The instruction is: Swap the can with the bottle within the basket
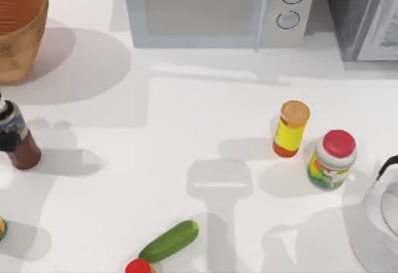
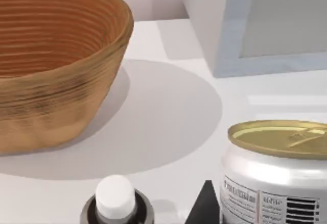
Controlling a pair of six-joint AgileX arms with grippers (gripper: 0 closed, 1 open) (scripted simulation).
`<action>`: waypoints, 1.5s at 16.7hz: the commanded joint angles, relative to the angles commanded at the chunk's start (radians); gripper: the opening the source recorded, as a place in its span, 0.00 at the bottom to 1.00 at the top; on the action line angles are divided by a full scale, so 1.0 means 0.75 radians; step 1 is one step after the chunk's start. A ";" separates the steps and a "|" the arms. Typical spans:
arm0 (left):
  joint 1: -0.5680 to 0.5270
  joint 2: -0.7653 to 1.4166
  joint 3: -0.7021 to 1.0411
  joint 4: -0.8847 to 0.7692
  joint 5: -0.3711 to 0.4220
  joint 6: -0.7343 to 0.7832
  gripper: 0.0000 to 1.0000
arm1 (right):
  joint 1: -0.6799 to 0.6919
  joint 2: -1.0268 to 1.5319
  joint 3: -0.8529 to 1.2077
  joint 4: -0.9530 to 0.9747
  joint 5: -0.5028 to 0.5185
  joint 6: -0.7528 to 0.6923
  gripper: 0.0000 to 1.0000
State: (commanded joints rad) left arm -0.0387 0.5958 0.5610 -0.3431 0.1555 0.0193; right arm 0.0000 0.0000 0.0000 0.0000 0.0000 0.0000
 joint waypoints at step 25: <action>-0.100 -0.256 -0.479 0.726 0.040 0.069 0.00 | 0.000 0.000 0.000 0.000 0.000 0.000 1.00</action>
State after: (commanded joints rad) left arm -0.1139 0.4041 0.2013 0.2017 0.1857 0.0707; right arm 0.0000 0.0000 0.0000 0.0000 0.0000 0.0000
